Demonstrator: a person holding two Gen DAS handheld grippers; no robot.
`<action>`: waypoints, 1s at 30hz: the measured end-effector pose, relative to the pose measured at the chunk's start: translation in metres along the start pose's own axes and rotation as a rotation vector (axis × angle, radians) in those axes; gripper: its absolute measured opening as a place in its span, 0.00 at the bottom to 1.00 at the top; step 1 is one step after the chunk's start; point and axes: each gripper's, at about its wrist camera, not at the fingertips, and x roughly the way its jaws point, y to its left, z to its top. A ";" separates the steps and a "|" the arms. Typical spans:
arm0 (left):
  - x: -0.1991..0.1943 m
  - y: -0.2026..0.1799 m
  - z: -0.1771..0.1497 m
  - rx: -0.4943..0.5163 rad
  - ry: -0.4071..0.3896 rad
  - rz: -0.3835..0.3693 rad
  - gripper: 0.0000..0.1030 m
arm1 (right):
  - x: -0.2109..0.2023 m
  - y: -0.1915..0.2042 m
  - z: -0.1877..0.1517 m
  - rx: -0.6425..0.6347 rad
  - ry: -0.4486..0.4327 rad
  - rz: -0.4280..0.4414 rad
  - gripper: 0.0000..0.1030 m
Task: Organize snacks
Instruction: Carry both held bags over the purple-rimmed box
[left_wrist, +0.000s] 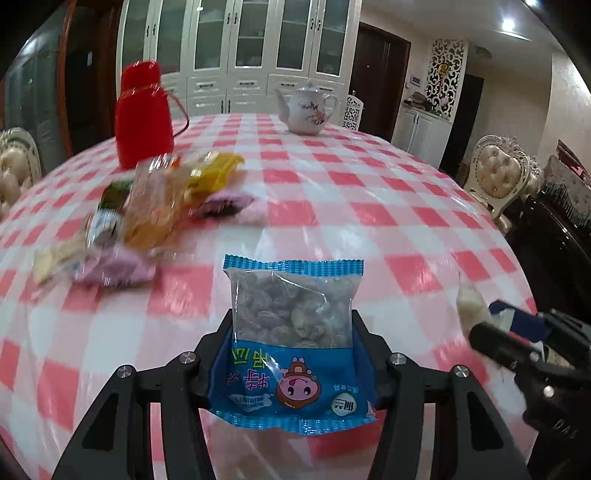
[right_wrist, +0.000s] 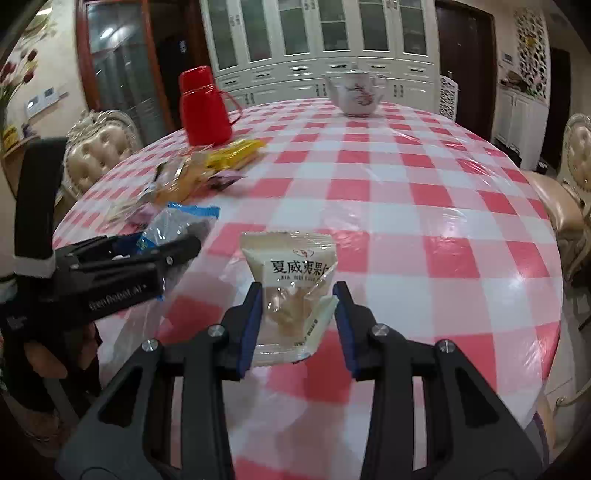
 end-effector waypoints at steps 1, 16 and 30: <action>-0.003 0.002 -0.004 -0.004 0.005 -0.004 0.55 | -0.003 0.005 -0.002 -0.010 -0.001 0.000 0.41; -0.065 -0.026 -0.042 0.068 -0.063 -0.085 0.55 | -0.066 0.035 -0.039 -0.144 0.020 -0.028 0.41; -0.094 -0.106 -0.072 0.260 -0.054 -0.174 0.55 | -0.123 -0.011 -0.066 -0.185 0.113 -0.079 0.41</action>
